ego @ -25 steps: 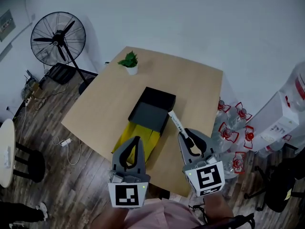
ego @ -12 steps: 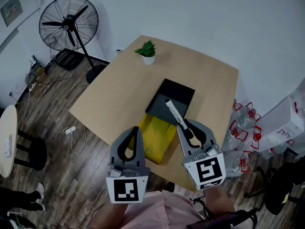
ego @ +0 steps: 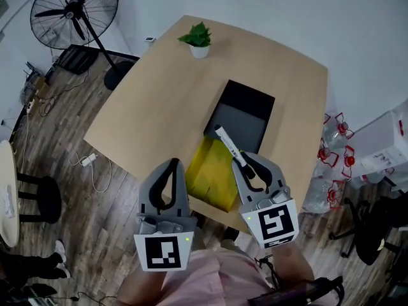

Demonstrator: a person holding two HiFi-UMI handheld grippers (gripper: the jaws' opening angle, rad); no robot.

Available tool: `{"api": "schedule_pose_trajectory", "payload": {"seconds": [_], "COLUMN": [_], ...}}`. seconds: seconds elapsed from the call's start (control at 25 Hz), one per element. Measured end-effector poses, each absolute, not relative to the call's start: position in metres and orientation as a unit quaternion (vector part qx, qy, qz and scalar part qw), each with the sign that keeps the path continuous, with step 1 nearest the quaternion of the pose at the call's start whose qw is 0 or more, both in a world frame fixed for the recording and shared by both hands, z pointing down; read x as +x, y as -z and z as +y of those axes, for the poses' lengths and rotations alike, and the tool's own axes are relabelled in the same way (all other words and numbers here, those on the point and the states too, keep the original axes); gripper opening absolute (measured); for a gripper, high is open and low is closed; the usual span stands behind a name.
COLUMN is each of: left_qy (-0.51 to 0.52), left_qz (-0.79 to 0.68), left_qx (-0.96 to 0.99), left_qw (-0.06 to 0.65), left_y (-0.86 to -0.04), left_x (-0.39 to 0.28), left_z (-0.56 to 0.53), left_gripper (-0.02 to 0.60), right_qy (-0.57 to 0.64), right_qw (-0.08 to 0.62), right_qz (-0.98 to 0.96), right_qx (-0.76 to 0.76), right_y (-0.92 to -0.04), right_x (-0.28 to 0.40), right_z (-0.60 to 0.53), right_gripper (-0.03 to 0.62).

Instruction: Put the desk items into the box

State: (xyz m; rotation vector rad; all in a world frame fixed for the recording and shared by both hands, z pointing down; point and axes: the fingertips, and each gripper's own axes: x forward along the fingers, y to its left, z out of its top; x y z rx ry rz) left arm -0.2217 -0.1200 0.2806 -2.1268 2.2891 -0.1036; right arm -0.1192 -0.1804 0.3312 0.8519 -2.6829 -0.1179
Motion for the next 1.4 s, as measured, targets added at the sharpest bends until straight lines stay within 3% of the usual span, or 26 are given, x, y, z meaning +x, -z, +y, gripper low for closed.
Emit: {"api": "schedule_pose_trajectory", "payload": {"seconds": [0.68,1.4], "left_qy": [0.098,0.101], "left_qz": [0.692,0.688], "left_qx": [-0.71,-0.706], "left_qw": [-0.084,-0.129], "left_y": [-0.385,-0.431], "left_x": [-0.267,-0.304], "left_z": [-0.141,-0.161], "left_gripper": [0.01,0.011], "right_qy": [-0.073,-0.089], "right_qw": [0.279,0.402], "right_qz": [-0.903,-0.857], "right_qx": [0.318,0.309], "right_y": [-0.486,-0.559], "right_x": [-0.144,-0.157], "right_z": [-0.179,-0.192], "right_gripper": [0.067,0.071]}}
